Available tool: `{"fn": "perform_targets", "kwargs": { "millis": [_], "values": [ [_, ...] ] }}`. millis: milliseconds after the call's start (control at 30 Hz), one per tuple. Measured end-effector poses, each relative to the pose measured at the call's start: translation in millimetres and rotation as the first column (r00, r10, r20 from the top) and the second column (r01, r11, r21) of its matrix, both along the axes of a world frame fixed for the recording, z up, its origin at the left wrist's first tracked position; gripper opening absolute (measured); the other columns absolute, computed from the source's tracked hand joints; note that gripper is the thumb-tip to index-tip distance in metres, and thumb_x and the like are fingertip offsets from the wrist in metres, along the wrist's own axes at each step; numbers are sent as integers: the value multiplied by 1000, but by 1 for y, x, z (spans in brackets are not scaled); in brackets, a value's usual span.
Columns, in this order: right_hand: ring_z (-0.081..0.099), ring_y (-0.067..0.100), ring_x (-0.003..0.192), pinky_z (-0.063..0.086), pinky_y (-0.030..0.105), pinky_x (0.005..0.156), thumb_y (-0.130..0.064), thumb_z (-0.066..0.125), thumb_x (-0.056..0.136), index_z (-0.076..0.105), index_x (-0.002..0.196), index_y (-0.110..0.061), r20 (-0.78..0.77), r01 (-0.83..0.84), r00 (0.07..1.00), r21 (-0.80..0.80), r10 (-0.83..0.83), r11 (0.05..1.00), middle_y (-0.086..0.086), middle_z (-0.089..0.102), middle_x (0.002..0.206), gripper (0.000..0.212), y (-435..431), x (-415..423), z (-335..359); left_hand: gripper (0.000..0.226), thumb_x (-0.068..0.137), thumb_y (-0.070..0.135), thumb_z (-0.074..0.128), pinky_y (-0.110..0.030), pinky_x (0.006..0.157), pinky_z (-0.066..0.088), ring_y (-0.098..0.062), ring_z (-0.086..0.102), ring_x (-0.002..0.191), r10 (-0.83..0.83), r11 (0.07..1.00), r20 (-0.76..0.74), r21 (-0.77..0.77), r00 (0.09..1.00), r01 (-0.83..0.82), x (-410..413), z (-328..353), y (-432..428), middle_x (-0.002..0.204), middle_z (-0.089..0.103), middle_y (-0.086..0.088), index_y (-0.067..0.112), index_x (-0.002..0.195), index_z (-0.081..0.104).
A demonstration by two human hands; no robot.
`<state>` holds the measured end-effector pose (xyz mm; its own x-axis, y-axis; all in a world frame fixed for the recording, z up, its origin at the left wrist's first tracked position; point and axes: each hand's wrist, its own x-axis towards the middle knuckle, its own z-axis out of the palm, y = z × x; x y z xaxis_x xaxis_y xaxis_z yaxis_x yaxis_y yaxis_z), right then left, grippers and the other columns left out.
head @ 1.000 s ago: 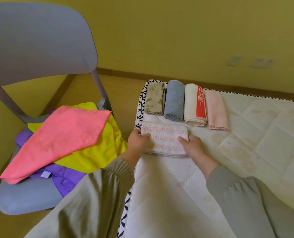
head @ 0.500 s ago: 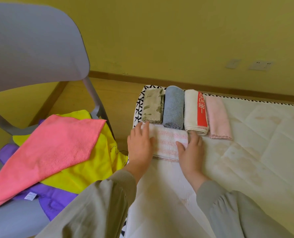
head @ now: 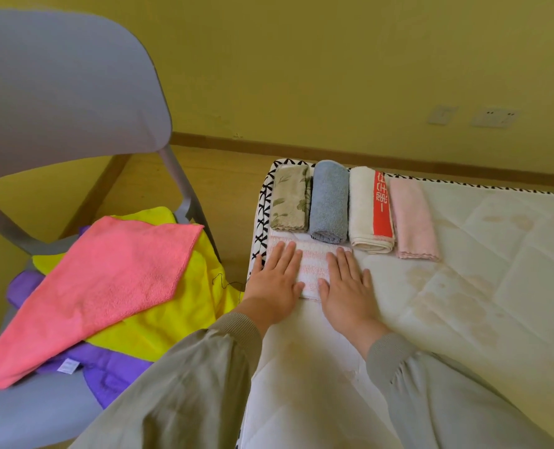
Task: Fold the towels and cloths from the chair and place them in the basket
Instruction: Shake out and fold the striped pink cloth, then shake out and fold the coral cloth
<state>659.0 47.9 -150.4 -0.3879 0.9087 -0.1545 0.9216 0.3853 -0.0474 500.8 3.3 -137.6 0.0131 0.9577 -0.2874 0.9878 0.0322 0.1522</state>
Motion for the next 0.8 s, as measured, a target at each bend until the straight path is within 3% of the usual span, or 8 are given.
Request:
{"fn": "perform_targets", "kwargs": {
  "millis": [67, 133, 233, 300, 433, 567, 733, 800],
  "values": [
    [-8, 19, 147, 6, 46, 118, -44, 6, 97, 2, 152, -17, 34, 11, 999, -25, -10, 1000, 3, -5, 160, 62, -2, -2, 7, 60, 103, 39, 18, -46, 119, -1, -20, -21, 144, -21, 999, -25, -51, 999, 20, -1, 12, 0, 158, -21, 0, 20, 151, -12],
    [-4, 21, 147, 5, 46, 117, -40, 15, 100, 8, 152, -16, 22, 45, 999, -3, -45, 999, 6, -1, 160, 58, -9, -4, 11, 60, 103, 34, 24, -47, 119, 0, -22, -19, 145, -44, 997, -40, -65, 998, 41, -4, 23, -4, 159, -17, -1, 20, 152, -7],
    [27, 30, 142, 23, 53, 111, -39, 17, 92, 40, 142, -8, -48, 96, 994, 50, -94, 994, 15, 30, 153, 64, -28, -8, 16, 61, 101, 30, 35, -46, 118, 1, -24, -11, 147, -50, 999, -67, -5, 997, 49, -15, 33, -20, 160, -7, -4, 19, 152, 4],
    [37, 33, 136, 30, 56, 107, -37, 23, 89, 50, 134, -7, -90, 83, 993, 86, -76, 993, 16, 41, 146, 61, -38, -17, 20, 60, 97, 23, 41, -45, 118, 6, -26, 0, 147, -52, 998, -129, 32, 990, 56, -30, 38, -35, 159, 7, -7, 16, 150, 15],
    [13, 27, 146, 7, 51, 116, -34, 32, 98, 27, 148, -13, -108, -13, 994, 65, 20, 998, 11, 18, 157, 54, -54, -47, 29, 41, 87, 14, 45, -39, 106, 29, -28, 32, 131, -1, 993, -228, 113, 974, 28, -66, 49, -62, 132, 45, -8, 15, 128, 49],
    [7, 23, 147, 2, 49, 117, -33, 32, 100, 20, 150, -15, -206, -85, 974, 69, 98, 994, 8, 13, 158, 54, -68, -91, 40, 33, 90, 15, 42, -37, 90, 35, -28, 41, 118, 201, 971, -263, 178, 944, -158, -101, 66, -86, 125, 48, -8, 14, 122, 51],
    [9, 22, 146, 3, 46, 117, -35, 31, 100, 20, 149, -17, -254, -172, 951, 34, 175, 985, 7, 16, 157, 54, -94, -133, 47, 31, 94, 33, 44, -36, 74, 42, -30, 54, 107, 564, 823, -49, 125, 825, -555, -134, 64, -119, 115, 55, -10, 11, 116, 48],
    [15, 24, 145, 9, 46, 117, -34, 35, 99, 26, 147, -15, -284, -194, 939, 26, 193, 981, 8, 22, 155, 53, -107, -145, 49, 36, 93, 39, 46, -34, 73, 40, -31, 55, 107, 598, 799, -28, 94, 801, -593, -140, 60, -125, 115, 56, -11, 10, 115, 50]
  ]
}}
